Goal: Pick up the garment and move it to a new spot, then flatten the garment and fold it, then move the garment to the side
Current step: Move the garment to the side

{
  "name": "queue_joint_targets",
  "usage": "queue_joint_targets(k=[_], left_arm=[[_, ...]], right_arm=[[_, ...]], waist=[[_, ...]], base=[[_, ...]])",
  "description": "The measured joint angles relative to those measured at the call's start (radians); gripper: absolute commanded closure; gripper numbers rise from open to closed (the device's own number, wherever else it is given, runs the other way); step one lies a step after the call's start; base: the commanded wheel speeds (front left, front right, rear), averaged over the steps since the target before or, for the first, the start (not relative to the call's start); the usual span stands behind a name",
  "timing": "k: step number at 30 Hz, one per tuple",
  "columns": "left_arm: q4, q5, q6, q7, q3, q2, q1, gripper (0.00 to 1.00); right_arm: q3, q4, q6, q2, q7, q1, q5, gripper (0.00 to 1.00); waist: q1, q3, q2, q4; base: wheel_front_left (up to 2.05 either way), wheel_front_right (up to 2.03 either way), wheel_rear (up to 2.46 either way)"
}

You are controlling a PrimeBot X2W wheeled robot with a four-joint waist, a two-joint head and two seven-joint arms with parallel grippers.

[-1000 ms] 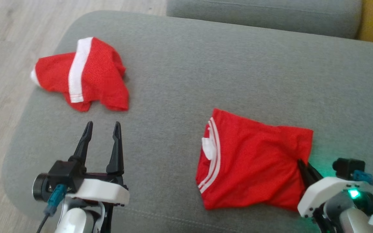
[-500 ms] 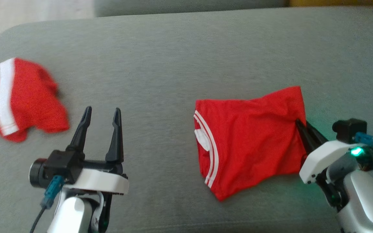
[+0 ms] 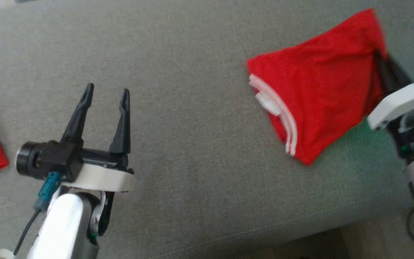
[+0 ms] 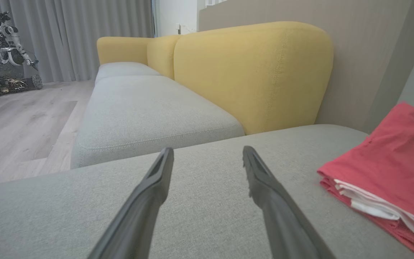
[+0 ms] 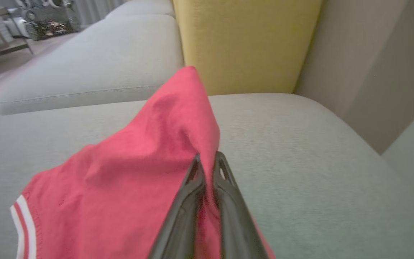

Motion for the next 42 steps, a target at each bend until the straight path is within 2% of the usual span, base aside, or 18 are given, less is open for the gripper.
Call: queue_joint_targets(k=[5,11,22,31,32,33,34,35,39,42], left_arm=[[-0.02,0.015,0.001,0.017,0.001,0.014,-0.021,0.0],[-0.066,0.032,0.0,0.057,0.002,0.053,-0.029,0.0],[-0.116,0.059,-0.018,0.109,-0.008,0.087,-0.124,0.0],[-0.128,0.069,-0.03,0.13,-0.026,0.104,-0.166,0.0],[-0.129,0.069,-0.035,0.13,-0.029,0.105,-0.173,0.0],[-0.13,0.069,-0.036,0.13,-0.032,0.105,-0.179,0.0],[-0.13,0.069,-0.039,0.13,-0.034,0.105,-0.183,0.0],[-0.13,0.069,-0.04,0.129,-0.034,0.106,-0.186,0.0],[-0.117,0.068,-0.039,0.125,-0.033,0.106,-0.186,0.0],[-0.105,0.062,-0.033,0.114,-0.031,0.106,-0.185,0.0]], right_arm=[[-0.013,0.068,0.0,-0.066,-0.029,-0.056,0.001,1.0],[-0.03,0.12,0.0,-0.102,-0.064,-0.151,0.003,1.0],[-0.026,0.25,0.0,-0.092,-0.103,-0.304,0.021,1.0],[-0.011,0.429,0.0,-0.054,-0.156,-0.404,-0.018,1.0],[-0.015,0.452,0.0,-0.052,-0.165,-0.414,-0.026,0.87],[-0.019,0.477,0.0,-0.048,-0.171,-0.423,-0.034,0.6],[-0.023,0.494,0.0,-0.044,-0.181,-0.428,-0.037,0.5],[-0.025,0.509,0.0,-0.036,-0.192,-0.433,-0.043,0.0],[-0.025,0.546,0.0,-0.015,-0.219,-0.442,-0.062,0.0],[-0.019,0.552,0.0,-0.024,-0.23,-0.441,-0.078,0.0]], waist=[[0.0,0.062,0.0,-0.028],[0.0,0.12,0.0,-0.094],[0.0,0.219,0.0,-0.171],[0.0,0.304,0.0,-0.19],[0.0,0.311,0.0,-0.188],[0.0001,0.316,0.0,-0.184],[0.0001,0.319,0.0,-0.179],[0.0,0.322,0.0,-0.175],[0.0001,0.318,0.0,-0.165],[0.0,0.3,0.0,-0.162]], base=[[0.0,0.0,0.0],[0.0,0.0,0.0],[0.0,0.0,0.0],[0.0,0.0,0.0],[0.0,0.0,0.0],[0.0,0.0,0.0],[0.0,0.0,0.0],[0.0,0.0,0.0],[0.0,0.0,0.0],[0.0,0.0,0.0]])
